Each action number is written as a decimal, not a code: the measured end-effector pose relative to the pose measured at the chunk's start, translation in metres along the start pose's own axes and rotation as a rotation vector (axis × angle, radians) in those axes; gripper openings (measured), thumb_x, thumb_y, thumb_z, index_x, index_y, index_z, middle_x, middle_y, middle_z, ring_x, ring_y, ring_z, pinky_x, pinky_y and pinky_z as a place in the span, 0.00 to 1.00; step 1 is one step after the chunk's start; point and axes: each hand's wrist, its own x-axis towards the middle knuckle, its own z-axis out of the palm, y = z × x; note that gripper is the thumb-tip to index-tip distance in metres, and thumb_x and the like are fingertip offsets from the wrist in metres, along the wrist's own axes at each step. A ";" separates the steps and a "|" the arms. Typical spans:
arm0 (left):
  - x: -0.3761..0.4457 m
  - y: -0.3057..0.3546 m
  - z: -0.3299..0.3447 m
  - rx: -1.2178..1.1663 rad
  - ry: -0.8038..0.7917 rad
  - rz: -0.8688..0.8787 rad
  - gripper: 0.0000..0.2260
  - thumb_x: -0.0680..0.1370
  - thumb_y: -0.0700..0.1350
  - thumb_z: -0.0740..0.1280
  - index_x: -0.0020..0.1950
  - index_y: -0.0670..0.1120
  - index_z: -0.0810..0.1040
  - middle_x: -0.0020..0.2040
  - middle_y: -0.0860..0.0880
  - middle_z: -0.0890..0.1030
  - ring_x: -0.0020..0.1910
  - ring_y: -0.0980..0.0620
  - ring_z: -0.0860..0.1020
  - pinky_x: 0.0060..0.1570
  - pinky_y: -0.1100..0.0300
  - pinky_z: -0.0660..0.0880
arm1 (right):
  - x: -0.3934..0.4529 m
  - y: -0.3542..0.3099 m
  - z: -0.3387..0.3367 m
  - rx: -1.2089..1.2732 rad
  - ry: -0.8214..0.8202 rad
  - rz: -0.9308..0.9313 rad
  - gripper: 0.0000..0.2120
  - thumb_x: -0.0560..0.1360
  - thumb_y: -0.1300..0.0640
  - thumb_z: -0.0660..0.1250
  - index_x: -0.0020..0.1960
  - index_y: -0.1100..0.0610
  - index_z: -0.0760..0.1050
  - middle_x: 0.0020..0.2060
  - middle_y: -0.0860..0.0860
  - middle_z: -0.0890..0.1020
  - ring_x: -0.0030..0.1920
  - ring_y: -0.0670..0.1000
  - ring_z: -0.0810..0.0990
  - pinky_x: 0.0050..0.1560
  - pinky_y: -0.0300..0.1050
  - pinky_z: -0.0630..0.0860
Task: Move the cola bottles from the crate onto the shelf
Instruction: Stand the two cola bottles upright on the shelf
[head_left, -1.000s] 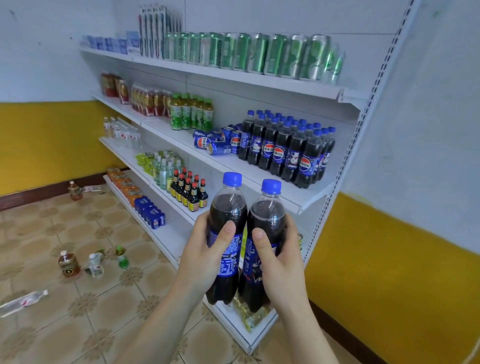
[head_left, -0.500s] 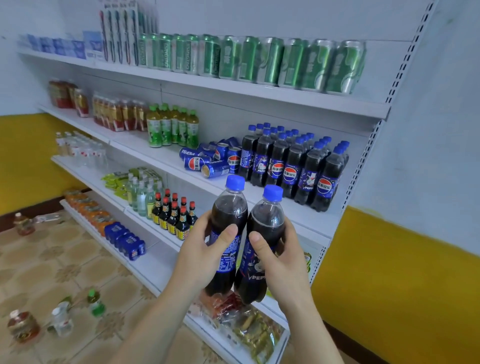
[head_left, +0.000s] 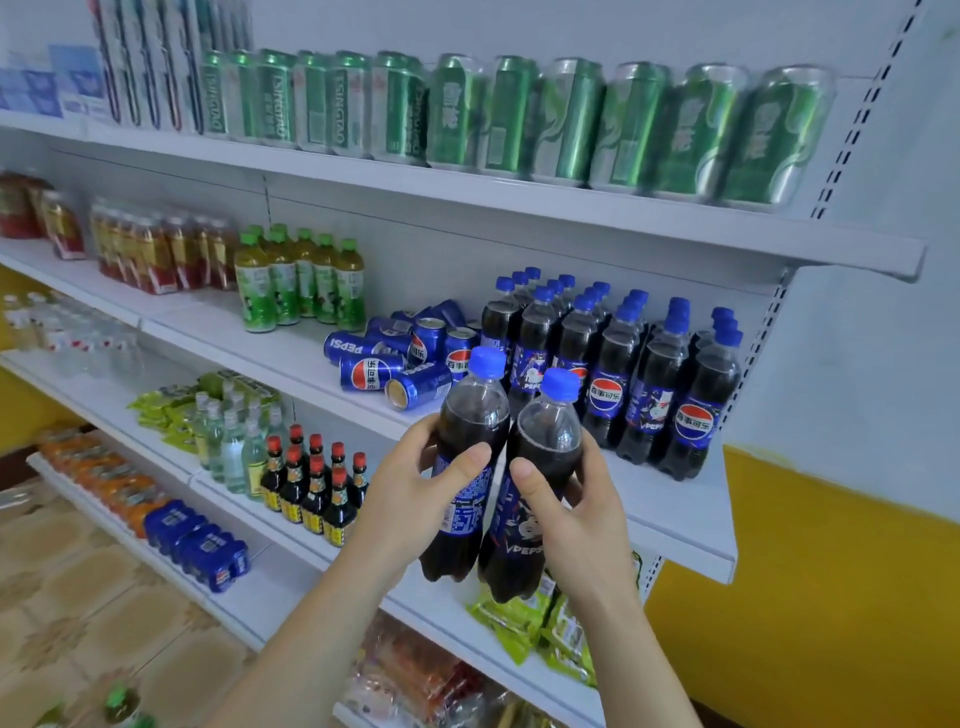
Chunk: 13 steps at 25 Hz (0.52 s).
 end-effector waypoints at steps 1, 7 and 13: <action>0.019 -0.003 -0.001 -0.028 -0.012 -0.001 0.21 0.71 0.64 0.73 0.63 0.64 0.77 0.59 0.62 0.82 0.63 0.60 0.78 0.65 0.49 0.75 | 0.018 0.004 0.007 0.001 0.008 -0.012 0.24 0.77 0.52 0.73 0.69 0.40 0.70 0.50 0.29 0.81 0.51 0.34 0.81 0.44 0.33 0.79; 0.122 -0.012 -0.006 0.014 -0.068 0.014 0.22 0.68 0.69 0.72 0.60 0.68 0.77 0.58 0.63 0.83 0.63 0.59 0.78 0.64 0.46 0.76 | 0.114 0.024 0.032 -0.006 0.056 -0.080 0.28 0.76 0.53 0.74 0.73 0.44 0.69 0.56 0.33 0.82 0.58 0.35 0.80 0.59 0.36 0.76; 0.196 -0.031 -0.006 0.039 -0.106 0.028 0.20 0.70 0.66 0.70 0.62 0.65 0.77 0.58 0.62 0.82 0.62 0.60 0.79 0.67 0.46 0.74 | 0.177 0.046 0.054 -0.043 0.120 -0.103 0.26 0.76 0.55 0.74 0.68 0.39 0.69 0.57 0.35 0.82 0.59 0.35 0.79 0.59 0.32 0.74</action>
